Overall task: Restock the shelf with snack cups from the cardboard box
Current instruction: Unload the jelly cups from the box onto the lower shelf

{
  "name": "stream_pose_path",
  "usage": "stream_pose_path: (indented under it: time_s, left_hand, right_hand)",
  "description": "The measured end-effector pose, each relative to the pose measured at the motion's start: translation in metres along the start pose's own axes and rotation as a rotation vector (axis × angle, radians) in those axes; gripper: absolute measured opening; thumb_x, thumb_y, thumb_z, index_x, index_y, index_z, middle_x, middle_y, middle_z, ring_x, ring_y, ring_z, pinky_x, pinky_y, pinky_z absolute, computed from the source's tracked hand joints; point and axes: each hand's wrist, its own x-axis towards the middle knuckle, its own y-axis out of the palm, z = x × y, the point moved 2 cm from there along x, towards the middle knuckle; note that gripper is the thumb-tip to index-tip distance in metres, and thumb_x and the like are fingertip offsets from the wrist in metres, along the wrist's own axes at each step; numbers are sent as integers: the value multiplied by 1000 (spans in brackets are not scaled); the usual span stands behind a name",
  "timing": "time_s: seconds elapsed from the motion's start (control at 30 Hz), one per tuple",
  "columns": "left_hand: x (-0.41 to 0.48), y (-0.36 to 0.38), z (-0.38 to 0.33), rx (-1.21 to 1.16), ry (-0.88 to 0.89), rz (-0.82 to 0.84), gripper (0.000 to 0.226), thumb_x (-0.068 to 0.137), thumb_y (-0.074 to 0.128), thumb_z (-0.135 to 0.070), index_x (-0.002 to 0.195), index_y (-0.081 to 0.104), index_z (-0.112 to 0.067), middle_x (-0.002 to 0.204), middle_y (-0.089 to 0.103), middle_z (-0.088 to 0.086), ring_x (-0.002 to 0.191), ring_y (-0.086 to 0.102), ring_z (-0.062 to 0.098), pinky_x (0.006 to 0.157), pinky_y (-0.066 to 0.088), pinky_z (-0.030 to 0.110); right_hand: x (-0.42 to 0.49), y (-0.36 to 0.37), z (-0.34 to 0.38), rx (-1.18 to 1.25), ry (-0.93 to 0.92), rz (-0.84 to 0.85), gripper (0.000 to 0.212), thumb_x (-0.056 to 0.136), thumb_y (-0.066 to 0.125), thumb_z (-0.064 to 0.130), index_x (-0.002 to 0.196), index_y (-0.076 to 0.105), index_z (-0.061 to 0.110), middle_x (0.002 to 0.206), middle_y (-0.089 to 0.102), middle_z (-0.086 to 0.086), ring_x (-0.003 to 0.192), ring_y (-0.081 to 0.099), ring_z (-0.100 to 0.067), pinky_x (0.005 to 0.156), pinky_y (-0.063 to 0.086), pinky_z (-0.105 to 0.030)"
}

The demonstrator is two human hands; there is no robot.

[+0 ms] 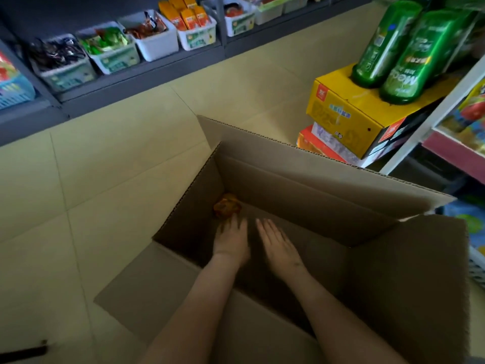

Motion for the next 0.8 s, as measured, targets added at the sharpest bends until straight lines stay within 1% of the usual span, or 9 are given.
stream_pose_path:
  time_s: [0.1,0.2,0.3,0.4,0.43,0.5,0.57,0.67,0.8]
  left_hand:
    - [-18,12,11,-14,-44,42,81,91,53,-24,150,-2,-17,158,1,9,146,1,25,118,6,42]
    - [-33,29,27,-17,-154,160,82,92,50,-26,150,-5,-13,158,-1,10,145,0,26,118,5,44]
    - [-36,29,34,9,-218,293,71,95,42,-24,149,1,-6,157,4,15,145,3,30,117,5,45]
    - [-32,18,30,-8,-199,241,62,96,39,-18,149,9,-6,154,17,14,142,16,30,116,13,42]
    - [-31,14,28,-2,-190,226,62,96,39,-17,149,9,-7,154,19,14,141,19,29,115,15,42]
    - [-27,12,25,18,-185,225,62,96,39,-16,149,8,-6,153,21,14,141,22,29,115,18,41]
    - [-23,12,24,50,-192,251,58,97,37,-17,148,14,-7,152,24,14,140,24,28,114,20,41]
    - [-24,14,26,85,-208,304,52,98,39,-21,146,23,-8,150,29,14,138,28,29,112,22,41]
    - [-33,17,30,65,-240,421,43,99,40,-21,141,36,-11,145,37,13,134,35,29,108,30,40]
  right_hand:
    - [22,15,24,38,-64,22,79,93,44,8,150,-10,14,159,-5,-5,146,-4,-17,116,-2,-28]
    - [39,32,43,52,-83,131,80,92,50,9,151,-4,14,159,-7,-6,146,-6,-21,117,5,-33]
    - [47,38,56,10,-90,192,77,92,51,14,151,1,14,158,-1,-11,145,1,-29,115,16,-36]
    - [50,40,64,-51,-73,171,76,92,52,19,151,4,16,151,16,-11,137,18,-29,107,30,-37]
    - [52,40,66,-71,-68,159,74,93,50,21,151,5,17,150,18,-10,135,20,-28,107,30,-38]
    - [54,38,68,-65,-63,160,67,97,42,22,151,3,17,154,12,-8,140,14,-26,111,24,-39]
    - [56,36,68,-22,-82,219,60,100,36,21,151,4,14,158,7,-6,144,10,-23,115,19,-38]
    - [52,41,68,-7,-149,291,59,99,38,23,151,10,16,156,18,-8,141,23,-25,111,23,-37]
    - [50,51,67,-17,-158,353,59,98,43,20,150,17,20,155,12,-11,141,16,-30,111,24,-39]
